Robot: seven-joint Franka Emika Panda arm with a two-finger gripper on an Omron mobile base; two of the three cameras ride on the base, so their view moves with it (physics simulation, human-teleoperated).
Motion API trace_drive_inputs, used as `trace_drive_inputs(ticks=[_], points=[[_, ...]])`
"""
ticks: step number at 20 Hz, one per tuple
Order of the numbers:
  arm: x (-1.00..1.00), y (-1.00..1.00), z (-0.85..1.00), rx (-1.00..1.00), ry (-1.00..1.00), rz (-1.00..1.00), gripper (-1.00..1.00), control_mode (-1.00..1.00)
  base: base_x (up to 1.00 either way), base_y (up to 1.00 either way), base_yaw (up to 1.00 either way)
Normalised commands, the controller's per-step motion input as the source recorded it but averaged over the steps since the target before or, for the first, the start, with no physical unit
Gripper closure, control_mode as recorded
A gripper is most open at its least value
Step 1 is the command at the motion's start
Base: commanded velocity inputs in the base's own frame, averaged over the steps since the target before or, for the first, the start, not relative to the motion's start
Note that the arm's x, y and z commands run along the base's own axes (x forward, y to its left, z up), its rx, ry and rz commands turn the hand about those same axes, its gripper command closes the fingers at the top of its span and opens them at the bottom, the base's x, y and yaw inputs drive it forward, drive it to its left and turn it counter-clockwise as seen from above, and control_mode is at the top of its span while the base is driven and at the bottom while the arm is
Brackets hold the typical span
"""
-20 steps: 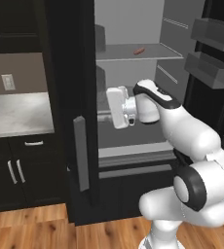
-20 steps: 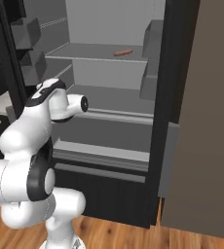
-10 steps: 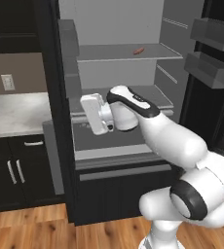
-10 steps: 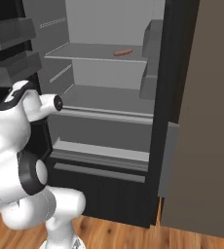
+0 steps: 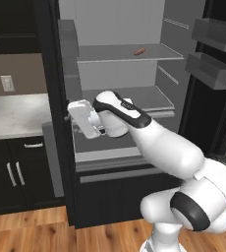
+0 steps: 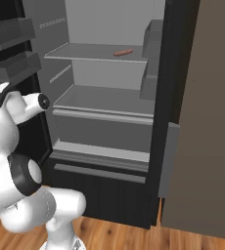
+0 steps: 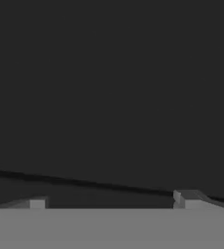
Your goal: Move the hot dog bun to the plate on the dining table and place the condiment next to that plate. Then navigate to the fridge and take the sausage and place it on the plate as well.
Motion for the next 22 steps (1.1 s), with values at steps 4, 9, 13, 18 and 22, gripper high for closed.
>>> trace_drive_inputs(ticks=[4,9,13,18,22], points=[[-1.00,-0.18,0.00,-0.02,-0.25,-0.10,-1.00,-1.00,0.00,0.00,0.00],[-0.81,-0.46,0.04,-0.04,-0.13,-0.12,-1.00,-1.00,0.00,0.00,0.00],[-0.54,-0.66,0.22,-0.10,-0.03,-0.10,-1.00,-1.00,0.00,0.00,0.00],[-0.53,-0.76,0.30,-0.10,0.00,-0.05,-1.00,-1.00,0.00,0.00,0.00],[-0.46,-0.76,0.38,-0.13,0.00,-0.02,-1.00,-1.00,0.00,0.00,0.00]])
